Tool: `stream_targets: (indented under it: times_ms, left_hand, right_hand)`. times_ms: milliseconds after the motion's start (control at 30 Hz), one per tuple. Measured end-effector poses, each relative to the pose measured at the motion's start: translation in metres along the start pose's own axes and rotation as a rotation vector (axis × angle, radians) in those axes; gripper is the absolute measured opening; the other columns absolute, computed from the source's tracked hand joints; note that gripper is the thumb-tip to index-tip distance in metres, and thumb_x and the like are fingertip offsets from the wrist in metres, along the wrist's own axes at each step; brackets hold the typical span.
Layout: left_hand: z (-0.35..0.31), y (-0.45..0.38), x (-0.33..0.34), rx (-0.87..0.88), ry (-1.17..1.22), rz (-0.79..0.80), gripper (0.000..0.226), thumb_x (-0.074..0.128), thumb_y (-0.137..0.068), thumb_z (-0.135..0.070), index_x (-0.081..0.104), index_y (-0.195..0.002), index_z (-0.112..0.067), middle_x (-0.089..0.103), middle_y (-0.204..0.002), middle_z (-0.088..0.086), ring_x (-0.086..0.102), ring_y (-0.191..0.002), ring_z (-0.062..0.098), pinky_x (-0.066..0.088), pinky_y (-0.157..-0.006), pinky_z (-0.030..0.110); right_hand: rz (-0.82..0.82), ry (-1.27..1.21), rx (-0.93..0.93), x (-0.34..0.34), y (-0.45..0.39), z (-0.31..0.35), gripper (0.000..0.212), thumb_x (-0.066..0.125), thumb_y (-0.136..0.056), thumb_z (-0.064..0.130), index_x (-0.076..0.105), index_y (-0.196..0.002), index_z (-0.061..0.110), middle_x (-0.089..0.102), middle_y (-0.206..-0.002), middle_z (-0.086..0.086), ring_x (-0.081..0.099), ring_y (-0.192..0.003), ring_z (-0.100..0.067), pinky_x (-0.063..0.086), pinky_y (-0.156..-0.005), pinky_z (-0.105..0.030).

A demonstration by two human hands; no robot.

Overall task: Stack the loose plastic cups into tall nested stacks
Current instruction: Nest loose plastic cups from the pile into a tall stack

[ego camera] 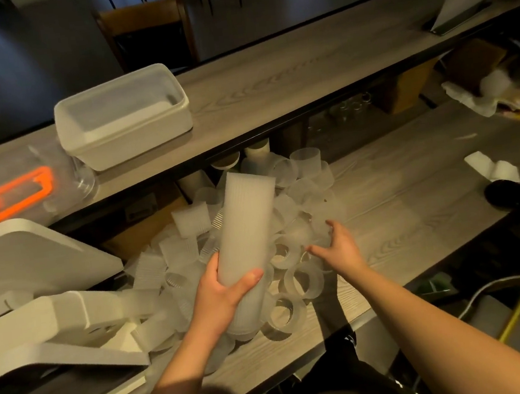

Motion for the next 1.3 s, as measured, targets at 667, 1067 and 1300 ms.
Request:
stream_targets:
  times_ms: [667, 1067, 1300]
  left_hand:
    - [-0.020, -0.008, 0.039, 0.120, -0.349, 0.201, 0.075, 0.079, -0.048, -0.071, 0.052, -0.114, -0.047, 0.060, -0.109, -0.019, 0.059, -0.096, 0.001, 0.052, -0.074, 0.024]
    - [-0.028, -0.012, 0.049, 0.145, -0.427, 0.229, 0.083, 0.074, -0.047, -0.076, 0.044, -0.120, -0.050, 0.054, -0.113, -0.021, 0.056, -0.100, 0.002, 0.056, -0.082, 0.034]
    - [-0.023, -0.013, 0.044, 0.107, -0.340, 0.165, 0.086, 0.075, -0.047, -0.074, 0.049, -0.122, -0.041, 0.057, -0.111, -0.020, 0.058, -0.098, 0.003, 0.054, -0.076, 0.029]
  right_hand:
    - [-0.006, -0.677, -0.214, -0.137, 0.034, 0.101, 0.067, 0.070, -0.074, 0.053, 0.057, -0.134, 0.027, 0.061, -0.130, 0.000, 0.059, -0.118, -0.018, 0.050, -0.094, -0.035]
    - [0.069, -0.463, -0.309, -0.125, 0.058, 0.126, 0.071, 0.056, -0.078, 0.069, 0.053, -0.138, 0.031, 0.054, -0.135, 0.011, 0.051, -0.123, -0.003, 0.043, -0.100, -0.029]
    - [0.228, -0.514, -0.269, -0.099, 0.049, 0.120, 0.085, 0.033, -0.083, 0.080, 0.036, -0.152, 0.031, 0.037, -0.156, 0.008, 0.040, -0.138, -0.009, 0.034, -0.115, -0.036]
Point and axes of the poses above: each hand's wrist, its own y-axis away from the middle knuckle, its own x-axis out of the palm, z = x × y, the point moved 10 cm from there along -y, towards the middle knuckle
